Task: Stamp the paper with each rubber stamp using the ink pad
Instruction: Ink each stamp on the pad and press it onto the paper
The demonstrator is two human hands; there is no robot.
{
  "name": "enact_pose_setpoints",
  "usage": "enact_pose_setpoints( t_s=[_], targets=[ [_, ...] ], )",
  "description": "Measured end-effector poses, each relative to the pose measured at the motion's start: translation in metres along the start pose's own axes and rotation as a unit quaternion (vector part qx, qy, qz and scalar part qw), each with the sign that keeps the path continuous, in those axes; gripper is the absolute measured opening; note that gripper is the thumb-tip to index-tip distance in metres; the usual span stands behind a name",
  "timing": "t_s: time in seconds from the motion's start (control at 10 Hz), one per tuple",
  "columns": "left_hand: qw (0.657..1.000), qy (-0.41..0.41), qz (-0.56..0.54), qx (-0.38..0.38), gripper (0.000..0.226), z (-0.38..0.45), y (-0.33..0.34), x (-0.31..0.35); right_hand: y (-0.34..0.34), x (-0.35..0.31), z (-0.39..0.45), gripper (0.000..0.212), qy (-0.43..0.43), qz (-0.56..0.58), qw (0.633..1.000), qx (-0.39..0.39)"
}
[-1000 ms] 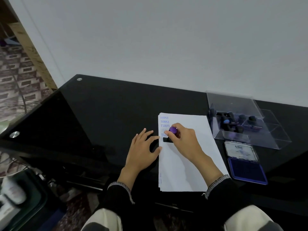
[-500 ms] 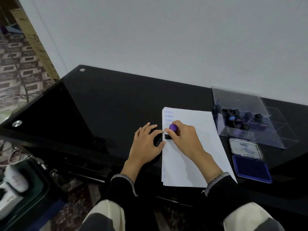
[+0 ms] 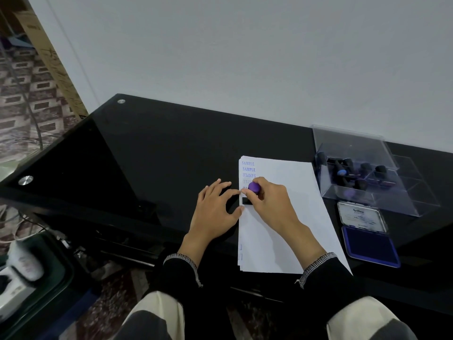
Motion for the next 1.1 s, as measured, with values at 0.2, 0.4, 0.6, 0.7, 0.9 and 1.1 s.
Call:
enact_pose_setpoints(
  t_s=[0.2, 0.4, 0.6, 0.7, 0.9, 1.1],
  targets=[
    [1.0, -0.002, -0.002, 0.0, 0.044, 0.0, 0.0, 0.0, 0.003, 0.002, 0.0, 0.028, -0.001, -0.003, 1.0, 0.008],
    [1.0, -0.003, -0.001, 0.0, 0.044, 0.001, 0.001, 0.0, 0.003, 0.001, 0.0, 0.027, -0.002, -0.005, 1.0, 0.011],
    [1.0, 0.002, -0.006, 0.001, 0.045, -0.002, -0.001, 0.0, 0.007, 0.003, -0.003, 0.029, -0.006, -0.01, 1.0, 0.016],
    [1.0, 0.002, -0.009, 0.002, 0.045, -0.001, -0.001, 0.001, 0.009, 0.005, -0.005, 0.031, -0.005, -0.004, 1.0, 0.02],
    [1.0, 0.002, -0.009, 0.003, 0.045, -0.002, -0.001, 0.001, 0.002, -0.002, 0.006, 0.03, 0.009, -0.015, 1.0, 0.005],
    [1.0, 0.001, -0.006, 0.0, 0.045, -0.001, -0.001, 0.0, 0.014, 0.005, -0.009, 0.031, -0.006, 0.003, 0.999, 0.039]
  ],
)
Point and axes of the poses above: each hand's wrist, its own z-axis towards the middle knuckle, its own y-axis out of the palm, x = y × z, the point moved 1 cm from there along z, towards the middle knuckle, and after that the axes turned 7 degrees about y, right-handed, at the moved point
